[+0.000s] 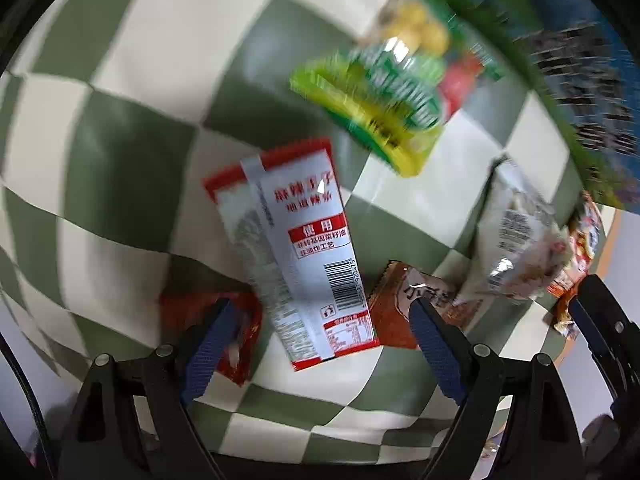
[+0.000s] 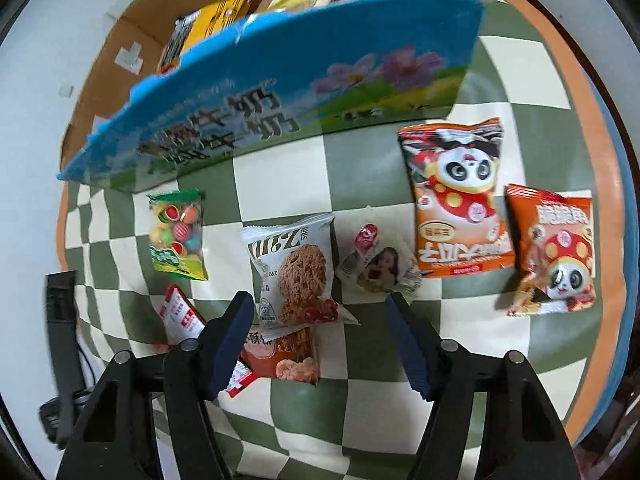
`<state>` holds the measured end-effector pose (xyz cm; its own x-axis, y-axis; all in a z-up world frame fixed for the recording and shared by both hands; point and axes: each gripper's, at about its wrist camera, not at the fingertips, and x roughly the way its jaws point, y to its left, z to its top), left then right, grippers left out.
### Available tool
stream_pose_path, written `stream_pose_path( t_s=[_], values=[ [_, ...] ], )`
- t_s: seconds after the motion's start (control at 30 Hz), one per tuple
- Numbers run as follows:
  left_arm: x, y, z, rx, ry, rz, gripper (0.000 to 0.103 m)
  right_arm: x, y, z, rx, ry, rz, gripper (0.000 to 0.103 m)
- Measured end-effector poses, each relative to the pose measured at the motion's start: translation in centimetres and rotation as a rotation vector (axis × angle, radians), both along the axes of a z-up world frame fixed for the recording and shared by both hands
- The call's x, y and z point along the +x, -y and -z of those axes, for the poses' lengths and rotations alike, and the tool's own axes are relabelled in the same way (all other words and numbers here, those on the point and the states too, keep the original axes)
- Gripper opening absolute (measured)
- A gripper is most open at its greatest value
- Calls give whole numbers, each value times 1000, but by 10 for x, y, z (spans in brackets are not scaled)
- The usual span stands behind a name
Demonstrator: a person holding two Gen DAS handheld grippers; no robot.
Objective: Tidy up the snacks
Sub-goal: 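Grasp the red-white spicy strip pack with left tool while right tool grasps the Mitz cookie pack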
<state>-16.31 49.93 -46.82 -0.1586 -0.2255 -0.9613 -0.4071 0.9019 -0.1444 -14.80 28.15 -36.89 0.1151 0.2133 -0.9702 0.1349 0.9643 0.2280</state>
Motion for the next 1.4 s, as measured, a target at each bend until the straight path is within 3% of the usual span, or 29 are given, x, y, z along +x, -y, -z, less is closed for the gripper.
stream_pose_path(
  t_s=[0.1, 0.17, 0.27, 0.43, 0.47, 0.57, 0.67, 0.8, 0.97, 1.1, 1.23, 1.33, 1.4],
  values=[
    [0, 3, 12, 16, -7, 1, 86, 7, -12, 12, -10, -20, -32, 71],
    [-1, 5, 13, 44, 11, 21, 59, 13, -20, 19, -10, -32, -48, 71],
    [-3, 6, 15, 70, 32, 69, 54, 22, -32, 34, -30, -58, -75, 71],
    [-4, 15, 3, 196, 101, 264, 53, 29, -50, 60, -84, -94, -132, 70],
    [-2, 17, -1, 232, 118, 322, 53, 29, -54, 64, -95, -93, -151, 60],
    [1, 26, -11, 317, 180, 461, 53, 23, -56, 71, -120, -97, -176, 56],
    [6, 32, -15, 321, 220, 530, 53, 9, -48, 71, -137, -114, -196, 54],
    [9, 27, -5, 204, 195, 473, 55, -13, -28, 74, -135, -153, -189, 53],
    [10, -17, 13, -31, 109, 137, 66, -22, -9, 80, -81, -193, -116, 58],
    [6, -33, 16, -81, 96, -7, 66, -16, 5, 71, -60, -166, -69, 64],
    [15, -12, 15, 25, 110, 99, 66, -8, 0, 67, -76, -146, -89, 64],
    [21, 16, 6, 108, 155, 209, 54, -6, -9, 69, -119, -126, -124, 60],
    [23, 32, 3, 131, 179, 280, 51, -8, -15, 68, -140, -104, -136, 52]
  ],
)
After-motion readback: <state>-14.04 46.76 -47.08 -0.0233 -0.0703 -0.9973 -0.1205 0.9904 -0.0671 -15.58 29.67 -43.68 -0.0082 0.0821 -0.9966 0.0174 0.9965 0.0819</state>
